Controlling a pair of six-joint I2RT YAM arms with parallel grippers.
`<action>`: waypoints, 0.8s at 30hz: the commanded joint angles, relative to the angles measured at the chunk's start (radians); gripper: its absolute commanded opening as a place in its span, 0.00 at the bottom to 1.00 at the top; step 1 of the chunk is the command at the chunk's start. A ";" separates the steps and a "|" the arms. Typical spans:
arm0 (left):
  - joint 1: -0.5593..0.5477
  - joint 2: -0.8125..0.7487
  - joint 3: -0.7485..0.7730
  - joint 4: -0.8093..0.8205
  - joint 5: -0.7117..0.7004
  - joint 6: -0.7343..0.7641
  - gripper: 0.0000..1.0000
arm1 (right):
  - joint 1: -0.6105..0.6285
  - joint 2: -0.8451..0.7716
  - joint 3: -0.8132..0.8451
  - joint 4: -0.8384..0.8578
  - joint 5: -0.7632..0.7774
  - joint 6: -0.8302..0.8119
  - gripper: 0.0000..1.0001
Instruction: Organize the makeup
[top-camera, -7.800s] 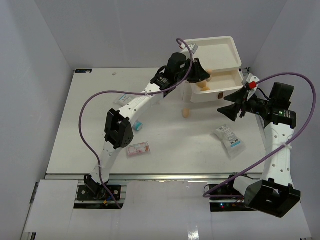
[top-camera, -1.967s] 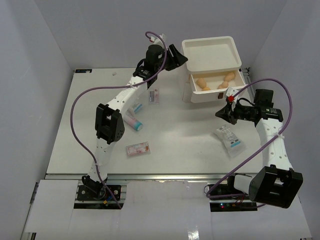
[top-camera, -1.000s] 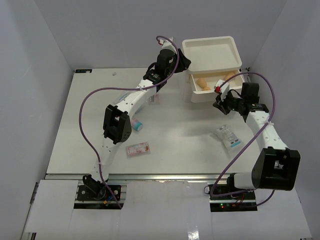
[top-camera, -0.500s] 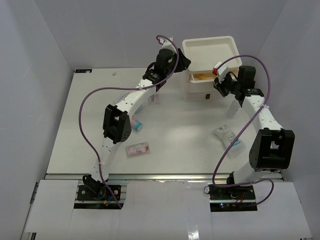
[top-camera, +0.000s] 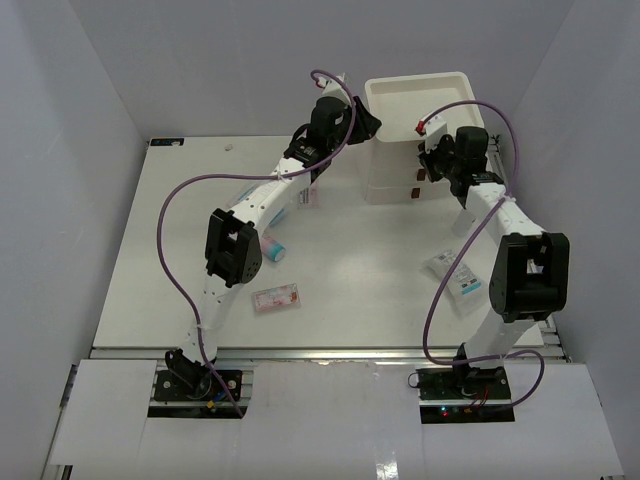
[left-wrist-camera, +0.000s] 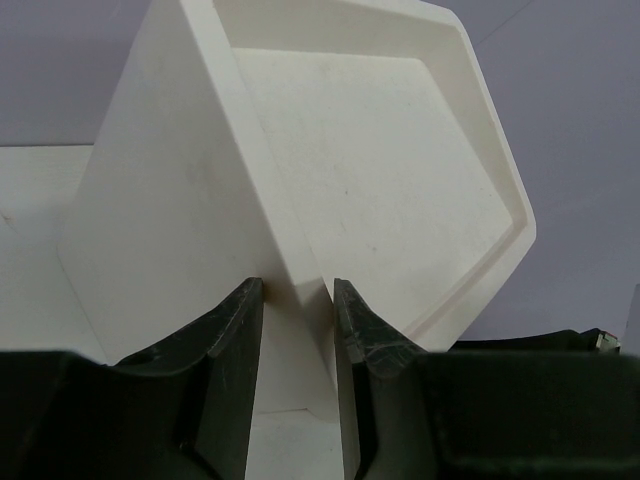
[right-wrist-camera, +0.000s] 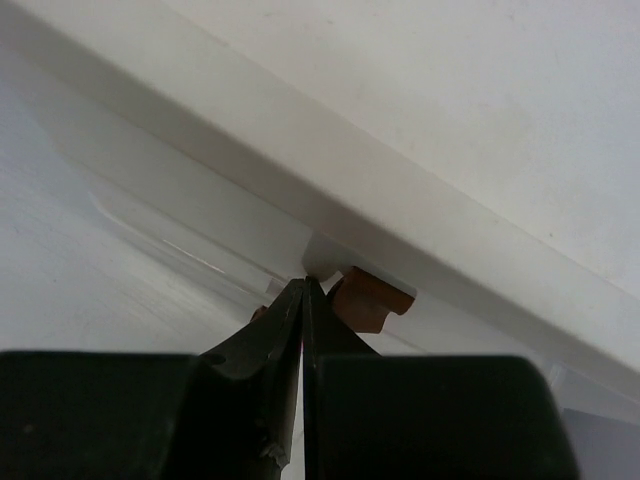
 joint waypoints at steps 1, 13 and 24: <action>-0.022 -0.029 -0.020 -0.043 0.087 -0.026 0.40 | -0.025 -0.084 0.006 0.114 0.026 0.128 0.09; 0.052 -0.119 0.046 -0.001 0.056 -0.104 0.64 | -0.121 -0.227 -0.153 -0.002 -0.243 0.436 0.56; 0.079 -0.462 -0.307 0.000 0.069 0.014 0.74 | -0.128 -0.067 -0.158 0.079 -0.296 0.534 0.69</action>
